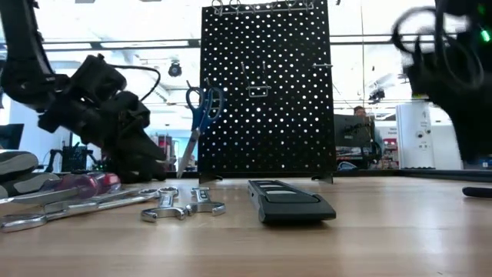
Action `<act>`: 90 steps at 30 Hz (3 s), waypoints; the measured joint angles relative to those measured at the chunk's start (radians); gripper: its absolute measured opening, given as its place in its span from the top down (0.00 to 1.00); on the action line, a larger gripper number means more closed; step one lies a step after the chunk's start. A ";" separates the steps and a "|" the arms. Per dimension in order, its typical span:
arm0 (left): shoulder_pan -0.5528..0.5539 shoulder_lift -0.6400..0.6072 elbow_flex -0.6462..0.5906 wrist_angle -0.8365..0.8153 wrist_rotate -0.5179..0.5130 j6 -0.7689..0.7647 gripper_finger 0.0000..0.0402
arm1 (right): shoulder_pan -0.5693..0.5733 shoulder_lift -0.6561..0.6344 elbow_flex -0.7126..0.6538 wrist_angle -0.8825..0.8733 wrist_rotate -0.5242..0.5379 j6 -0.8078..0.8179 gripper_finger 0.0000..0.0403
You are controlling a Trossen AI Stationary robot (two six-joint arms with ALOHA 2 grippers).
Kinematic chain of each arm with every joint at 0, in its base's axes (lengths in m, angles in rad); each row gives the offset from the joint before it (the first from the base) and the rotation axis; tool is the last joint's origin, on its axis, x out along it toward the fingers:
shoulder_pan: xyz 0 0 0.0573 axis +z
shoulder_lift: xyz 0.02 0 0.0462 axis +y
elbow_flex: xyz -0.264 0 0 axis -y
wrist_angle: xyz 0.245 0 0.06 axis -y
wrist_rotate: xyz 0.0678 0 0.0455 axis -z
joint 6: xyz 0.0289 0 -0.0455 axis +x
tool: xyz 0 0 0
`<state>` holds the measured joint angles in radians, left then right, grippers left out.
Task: Hang tools onto peg board
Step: Hang the black stripping pliers on the peg board
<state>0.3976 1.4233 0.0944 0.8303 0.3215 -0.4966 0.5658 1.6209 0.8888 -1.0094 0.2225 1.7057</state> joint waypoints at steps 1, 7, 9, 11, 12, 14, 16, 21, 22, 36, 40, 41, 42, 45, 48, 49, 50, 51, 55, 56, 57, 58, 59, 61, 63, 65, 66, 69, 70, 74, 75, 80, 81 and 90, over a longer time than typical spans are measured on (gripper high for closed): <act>-0.014 -0.007 -0.004 0.001 -0.015 -0.003 0.60 | 0.000 -0.004 -0.039 0.079 -0.021 0.003 0.61; -0.098 -0.024 -0.009 0.010 -0.025 -0.035 0.60 | 0.003 -0.032 -0.144 0.302 -0.067 0.026 0.59; -0.120 -0.024 -0.006 0.020 -0.025 -0.042 0.60 | 0.006 -0.043 -0.131 0.261 -0.065 0.050 0.59; -0.140 -0.031 -0.005 0.019 -0.025 -0.053 0.60 | 0.015 -0.054 -0.108 0.171 -0.076 0.068 0.58; -0.151 -0.034 -0.002 0.022 -0.027 -0.060 0.60 | 0.022 -0.068 -0.095 0.132 -0.075 0.070 0.58; -0.180 -0.047 -0.002 0.027 -0.028 -0.071 0.60 | 0.040 -0.095 -0.059 0.084 -0.073 0.070 0.58; -0.225 -0.052 -0.002 0.040 -0.044 -0.072 0.60 | 0.069 -0.112 -0.042 0.058 -0.070 0.072 0.58; -0.371 -0.069 0.003 0.049 -0.155 -0.072 0.61 | 0.163 -0.139 -0.013 0.058 -0.076 0.153 0.58; -0.402 -0.069 0.006 0.048 -0.183 -0.071 0.61 | 0.180 -0.138 -0.014 0.052 -0.077 0.177 0.57; -0.586 -0.063 0.029 0.051 -0.351 -0.097 0.61 | 0.224 -0.062 -0.150 0.155 -0.125 0.304 0.56; -0.589 -0.063 0.029 0.051 -0.376 -0.097 0.61 | 0.224 -0.057 -0.189 0.218 -0.120 0.290 0.57; -0.589 -0.063 0.029 0.051 -0.376 -0.096 0.61 | 0.224 -0.056 -0.189 0.219 -0.117 0.287 0.58; -0.589 -0.063 0.029 0.051 -0.377 -0.093 0.61 | 0.224 -0.056 -0.190 0.219 -0.116 0.284 0.60; -0.589 -0.063 0.030 0.051 -0.387 -0.091 0.61 | 0.224 -0.061 -0.191 0.222 -0.114 0.287 0.70; -0.589 -0.063 0.029 0.050 -0.410 -0.090 0.61 | 0.223 -0.063 -0.192 0.223 -0.106 0.302 0.86; -0.588 -0.063 0.029 0.051 -0.416 -0.089 0.61 | 0.224 -0.064 -0.192 0.222 -0.102 0.305 0.90; -0.588 -0.063 0.029 0.050 -0.419 -0.089 0.61 | 0.224 -0.064 -0.192 0.221 -0.096 0.307 0.91; -0.588 -0.063 0.029 0.051 -0.419 -0.089 0.61 | 0.225 -0.064 -0.192 0.220 -0.084 0.313 0.91; -0.588 -0.063 0.029 0.051 -0.419 -0.089 0.61 | 0.227 -0.066 -0.183 0.205 -0.013 0.364 0.91; -0.588 -0.063 0.029 0.051 -0.419 -0.089 0.61 | 0.228 -0.066 -0.177 0.202 0.039 0.384 0.91; -0.588 -0.063 0.029 0.051 -0.418 -0.089 0.61 | 0.226 -0.062 -0.171 0.183 0.122 0.411 0.91; -0.588 -0.063 0.029 0.051 -0.418 -0.089 0.61 | 0.223 -0.059 -0.164 0.156 0.205 0.439 0.91; -0.588 -0.063 0.029 0.051 -0.418 -0.089 0.61 | 0.222 -0.059 -0.154 0.142 0.285 0.461 0.91; -0.588 -0.063 0.029 0.052 -0.418 -0.089 0.61 | 0.221 -0.059 -0.127 0.158 0.400 0.463 0.91; -0.588 -0.064 0.031 0.054 -0.418 -0.089 0.61 | 0.208 -0.059 -0.107 0.138 0.504 0.462 0.91; -0.589 -0.064 0.035 0.055 -0.418 -0.089 0.61 | 0.191 -0.060 -0.089 0.092 0.646 0.482 0.91; -0.588 -0.064 0.038 0.056 -0.418 -0.089 0.61 | 0.186 -0.060 -0.076 0.068 0.705 0.494 0.91; -0.588 -0.064 0.041 0.056 -0.418 -0.089 0.61 | 0.158 -0.065 -0.024 -0.017 0.854 0.494 1.00; -0.588 -0.064 0.043 0.056 -0.418 -0.089 0.61 | 0.142 -0.067 -0.001 -0.057 0.907 0.487 0.99; -0.588 -0.064 0.058 0.059 -0.418 -0.089 0.61 | 0.094 -0.070 0.110 -0.272 1.045 0.450 0.99; -0.588 -0.064 0.063 0.059 -0.418 -0.089 0.61 | 0.077 -0.071 0.137 -0.327 1.049 0.438 0.99; -0.589 -0.064 0.083 0.058 -0.410 -0.089 0.61 | -0.002 -0.077 0.227 -0.424 0.938 0.295 0.99; -0.589 -0.064 0.088 0.057 -0.416 -0.077 0.61 | -0.019 -0.079 0.240 -0.420 0.888 0.256 0.99; -0.567 0.062 0.239 -0.013 -0.536 0.077 0.61 | -0.201 -0.087 0.099 0.179 0.557 -0.286 0.99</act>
<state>-0.1694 1.4850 0.3332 0.8176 -0.2143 -0.4200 0.3649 1.5337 0.9877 -0.8305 0.7793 1.4194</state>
